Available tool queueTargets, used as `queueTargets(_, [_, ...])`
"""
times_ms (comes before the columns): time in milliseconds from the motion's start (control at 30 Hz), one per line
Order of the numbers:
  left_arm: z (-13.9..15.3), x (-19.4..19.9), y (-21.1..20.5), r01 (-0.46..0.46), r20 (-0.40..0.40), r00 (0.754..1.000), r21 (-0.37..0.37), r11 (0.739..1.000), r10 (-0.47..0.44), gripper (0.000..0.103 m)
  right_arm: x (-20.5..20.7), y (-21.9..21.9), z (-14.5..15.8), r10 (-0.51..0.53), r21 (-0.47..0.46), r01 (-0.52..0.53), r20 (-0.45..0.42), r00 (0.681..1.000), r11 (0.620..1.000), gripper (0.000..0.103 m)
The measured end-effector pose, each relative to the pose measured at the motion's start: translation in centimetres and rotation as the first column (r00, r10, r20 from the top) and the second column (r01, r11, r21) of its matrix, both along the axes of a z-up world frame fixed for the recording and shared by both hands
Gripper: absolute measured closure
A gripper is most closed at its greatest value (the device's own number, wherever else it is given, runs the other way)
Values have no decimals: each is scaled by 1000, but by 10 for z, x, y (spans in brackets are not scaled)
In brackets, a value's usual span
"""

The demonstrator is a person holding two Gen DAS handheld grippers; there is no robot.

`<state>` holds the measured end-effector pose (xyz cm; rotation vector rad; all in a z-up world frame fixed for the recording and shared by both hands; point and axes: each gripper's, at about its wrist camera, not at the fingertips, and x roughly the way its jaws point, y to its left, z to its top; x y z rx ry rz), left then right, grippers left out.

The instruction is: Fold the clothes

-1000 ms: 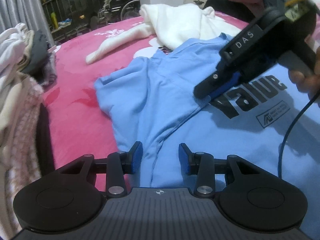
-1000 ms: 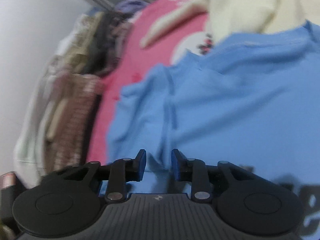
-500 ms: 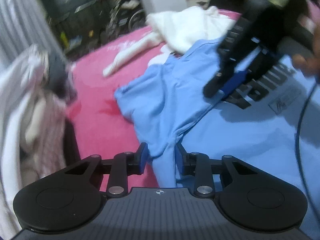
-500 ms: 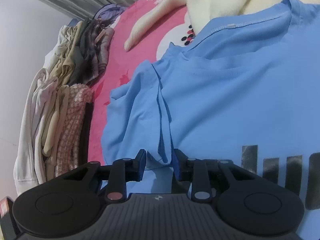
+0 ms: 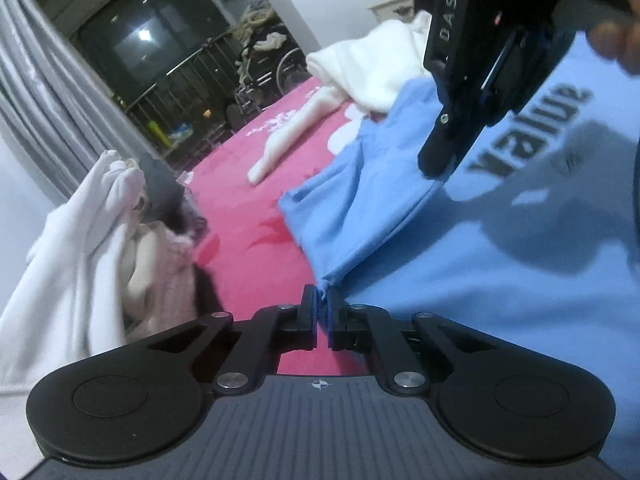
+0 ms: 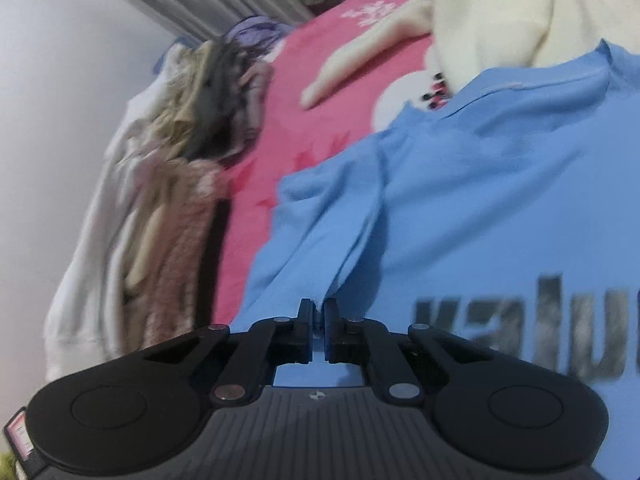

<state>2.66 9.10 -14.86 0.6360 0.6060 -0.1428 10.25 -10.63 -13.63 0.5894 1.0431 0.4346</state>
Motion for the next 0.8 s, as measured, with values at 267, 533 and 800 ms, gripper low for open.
queueTargets(267, [-12,-13,1,49,-55,997,41,998,-47,99,-22,13,-20,-6,-34,4,-70,998,999,97])
queueTargets(533, [-31,-17,0,104,-60,993,82,991,-99,100,-18,4,-11,3,-149,-11,-55,998,989,79])
queueTargets(800, [-35,-16,-1,111,-51,993,75,991,-107,100,51,2,23,6,-249,29,137,991,968,69])
